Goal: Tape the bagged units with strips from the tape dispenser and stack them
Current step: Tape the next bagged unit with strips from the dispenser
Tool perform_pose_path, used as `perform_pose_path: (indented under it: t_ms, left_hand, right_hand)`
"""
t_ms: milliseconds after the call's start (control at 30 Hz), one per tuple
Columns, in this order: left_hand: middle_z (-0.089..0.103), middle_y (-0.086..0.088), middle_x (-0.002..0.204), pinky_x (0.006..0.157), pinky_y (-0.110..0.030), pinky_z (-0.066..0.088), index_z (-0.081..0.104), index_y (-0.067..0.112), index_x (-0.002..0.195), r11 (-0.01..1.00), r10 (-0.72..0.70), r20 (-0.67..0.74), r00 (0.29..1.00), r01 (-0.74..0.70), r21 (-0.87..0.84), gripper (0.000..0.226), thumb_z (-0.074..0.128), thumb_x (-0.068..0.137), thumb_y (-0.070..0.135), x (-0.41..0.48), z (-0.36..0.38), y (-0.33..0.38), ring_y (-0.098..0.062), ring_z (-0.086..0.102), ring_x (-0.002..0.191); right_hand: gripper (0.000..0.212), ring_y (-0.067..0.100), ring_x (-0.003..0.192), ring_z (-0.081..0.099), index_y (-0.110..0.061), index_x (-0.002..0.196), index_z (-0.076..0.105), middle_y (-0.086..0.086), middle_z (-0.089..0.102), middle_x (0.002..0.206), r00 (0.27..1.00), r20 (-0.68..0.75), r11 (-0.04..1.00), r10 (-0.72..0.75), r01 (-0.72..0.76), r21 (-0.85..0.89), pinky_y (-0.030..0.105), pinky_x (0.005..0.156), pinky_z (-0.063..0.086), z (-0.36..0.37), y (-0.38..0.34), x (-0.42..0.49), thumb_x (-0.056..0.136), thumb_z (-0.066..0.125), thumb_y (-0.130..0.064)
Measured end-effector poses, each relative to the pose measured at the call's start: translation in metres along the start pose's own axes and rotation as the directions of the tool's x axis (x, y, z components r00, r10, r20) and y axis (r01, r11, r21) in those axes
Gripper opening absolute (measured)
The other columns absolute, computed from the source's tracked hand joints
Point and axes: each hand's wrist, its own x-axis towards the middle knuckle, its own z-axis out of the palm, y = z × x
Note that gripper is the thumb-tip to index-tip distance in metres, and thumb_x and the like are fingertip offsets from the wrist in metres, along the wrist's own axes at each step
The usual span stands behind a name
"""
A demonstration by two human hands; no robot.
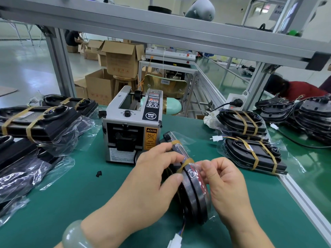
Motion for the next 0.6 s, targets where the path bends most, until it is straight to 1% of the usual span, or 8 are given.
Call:
perform_pose_path:
  t_ms: [67,167,267,333,433,500,533,600]
  left_hand:
    - [0.003,0.039,0.144,0.112,-0.009,0.003,0.029,0.056,0.129,0.977,0.160,0.181,0.970,-0.182,0.112,0.060,0.057,0.080,0.038,-0.002,-0.001,-0.001,0.007,0.001,0.139]
    - [-0.024,0.029,0.148,0.116,-0.032,0.000,-0.008,0.060,0.134,0.808,0.140,0.402,0.905,-0.339,0.482,0.096,0.064,0.078,0.029,0.004,0.006,-0.009,-0.007,-0.019,0.140]
    - [0.040,0.003,0.142,0.096,-0.044,0.046,0.038,0.036,0.139,0.701,0.298,0.276,0.914,-0.406,0.586,0.072,0.069,0.075,0.024,0.018,0.008,-0.002,-0.034,0.038,0.123]
    - [0.056,0.003,0.120,0.078,-0.040,0.055,0.057,0.029,0.124,0.683,0.369,0.223,0.902,-0.426,0.593,0.060,0.078,0.068,0.029,0.025,0.007,-0.006,-0.031,0.051,0.103]
    - [0.050,0.009,0.124,0.086,-0.033,0.053,0.048,0.030,0.125,0.769,0.394,0.179,0.902,-0.430,0.474,0.060,0.073,0.071,0.039,0.020,0.000,-0.013,-0.022,0.049,0.113]
    - [0.046,0.017,0.125,0.101,-0.016,0.037,0.049,0.027,0.125,0.891,0.335,0.091,0.938,-0.347,0.294,0.058,0.063,0.074,0.049,0.015,-0.005,-0.017,-0.004,0.044,0.118]
    - [0.047,0.020,0.121,0.099,-0.009,0.032,0.052,0.027,0.120,0.948,0.243,0.052,0.969,-0.249,0.198,0.053,0.064,0.074,0.050,0.017,-0.006,-0.018,0.003,0.044,0.117]
    - [0.056,0.011,0.102,0.090,-0.017,0.039,0.060,0.022,0.100,0.989,-0.125,-0.052,0.991,0.120,-0.087,0.026,0.068,0.080,0.038,0.033,-0.001,-0.018,-0.006,0.052,0.116]
  right_hand:
    - [0.038,0.023,0.067,0.063,-0.014,0.068,0.056,0.011,0.070,0.074,1.000,0.008,1.000,-0.002,0.002,0.013,0.043,0.067,0.050,0.000,0.001,0.001,0.070,0.064,-0.051]
    - [0.033,0.022,0.066,0.061,-0.013,0.068,0.061,0.014,0.068,0.073,0.999,0.026,0.994,0.036,-0.038,0.103,0.037,0.064,0.050,-0.003,0.003,0.004,0.071,0.067,-0.045]
    - [0.028,0.015,0.067,0.065,-0.018,0.069,0.070,0.011,0.072,0.079,0.990,0.117,0.966,0.077,-0.103,0.235,0.024,0.061,0.052,-0.005,0.000,0.003,0.068,0.064,-0.046]
    - [0.024,0.019,0.079,0.068,-0.020,0.078,0.072,0.011,0.073,0.093,0.993,0.118,0.976,0.015,-0.040,0.213,0.025,0.070,0.053,-0.006,-0.004,0.003,0.070,0.065,-0.042]
    - [0.019,0.020,0.099,0.064,-0.022,0.100,0.066,0.002,0.069,0.109,0.958,-0.111,0.959,-0.264,0.273,0.075,0.027,0.087,0.050,-0.018,-0.012,0.004,0.082,0.070,-0.025]
    - [0.007,0.023,0.102,0.062,-0.024,0.095,0.065,-0.002,0.069,0.106,0.836,-0.203,0.857,-0.509,0.514,-0.035,0.033,0.092,0.048,-0.025,-0.023,0.000,0.088,0.066,-0.022]
    - [0.004,0.026,0.098,0.062,-0.023,0.091,0.066,-0.002,0.068,0.102,0.768,-0.206,0.792,-0.606,0.607,-0.070,0.036,0.090,0.047,-0.025,-0.028,-0.004,0.090,0.062,-0.024]
    - [0.019,0.030,0.092,0.062,-0.016,0.084,0.066,0.001,0.068,0.096,0.675,-0.144,0.689,-0.724,0.719,-0.092,0.039,0.086,0.044,-0.023,-0.035,-0.011,0.093,0.057,-0.030]
